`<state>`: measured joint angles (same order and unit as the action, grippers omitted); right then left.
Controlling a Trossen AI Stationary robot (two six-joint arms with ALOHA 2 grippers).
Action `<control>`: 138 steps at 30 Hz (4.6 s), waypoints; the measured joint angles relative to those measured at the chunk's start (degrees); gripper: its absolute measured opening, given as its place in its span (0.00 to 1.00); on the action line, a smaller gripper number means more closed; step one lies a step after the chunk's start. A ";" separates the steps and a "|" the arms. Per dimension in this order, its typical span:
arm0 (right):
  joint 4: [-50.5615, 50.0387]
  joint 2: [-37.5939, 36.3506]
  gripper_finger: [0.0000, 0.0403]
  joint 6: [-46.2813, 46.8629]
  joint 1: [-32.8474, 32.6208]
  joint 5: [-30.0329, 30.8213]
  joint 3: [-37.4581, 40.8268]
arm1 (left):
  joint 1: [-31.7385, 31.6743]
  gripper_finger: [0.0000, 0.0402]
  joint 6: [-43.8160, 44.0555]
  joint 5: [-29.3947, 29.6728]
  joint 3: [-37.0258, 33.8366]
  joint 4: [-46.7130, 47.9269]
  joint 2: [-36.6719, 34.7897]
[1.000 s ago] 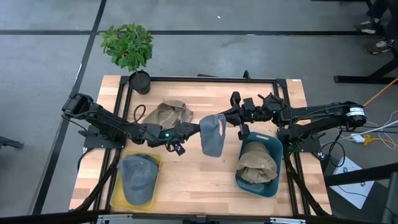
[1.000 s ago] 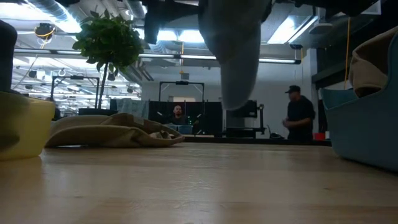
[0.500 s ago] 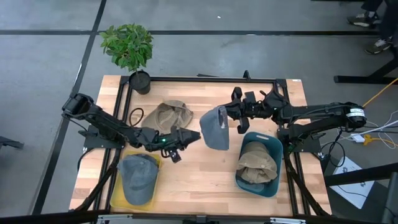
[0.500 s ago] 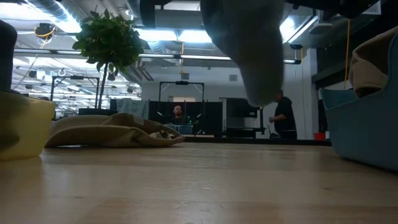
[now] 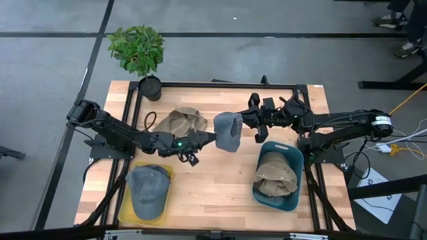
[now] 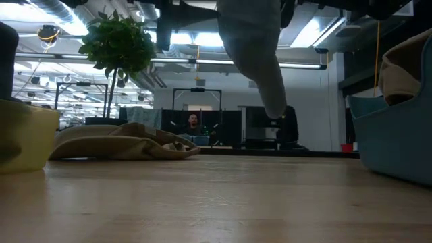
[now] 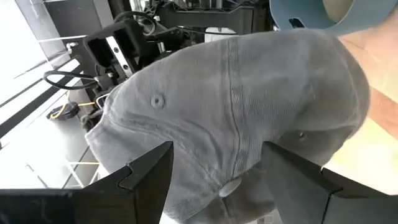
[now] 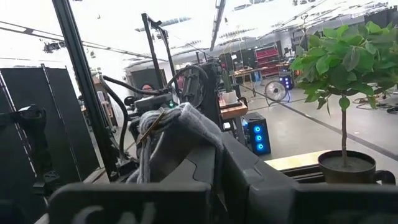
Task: Pick & Place hat
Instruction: Put the blue cap into the yellow bin
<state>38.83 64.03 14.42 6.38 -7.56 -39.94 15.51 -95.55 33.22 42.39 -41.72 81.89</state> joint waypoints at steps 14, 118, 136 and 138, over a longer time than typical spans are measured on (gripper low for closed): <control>-1.51 0.02 0.04 0.49 1.02 -3.16 0.00 | 2.51 0.60 0.25 6.37 0.00 -0.14 -0.04; -33.99 22.67 0.43 -28.17 -9.37 24.51 -26.05 | -16.53 0.06 94.97 -21.14 21.68 70.25 -13.20; -38.34 20.18 0.01 -29.80 -8.98 20.25 -25.99 | -16.58 0.07 93.32 -36.07 22.18 75.21 -13.42; -38.38 18.78 0.02 -29.88 -8.88 18.34 -25.99 | -16.63 0.07 92.98 -38.77 22.43 75.57 -13.42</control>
<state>0.45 82.81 -15.46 -2.50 10.78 -65.93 -1.13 -2.57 -5.55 64.82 33.86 68.47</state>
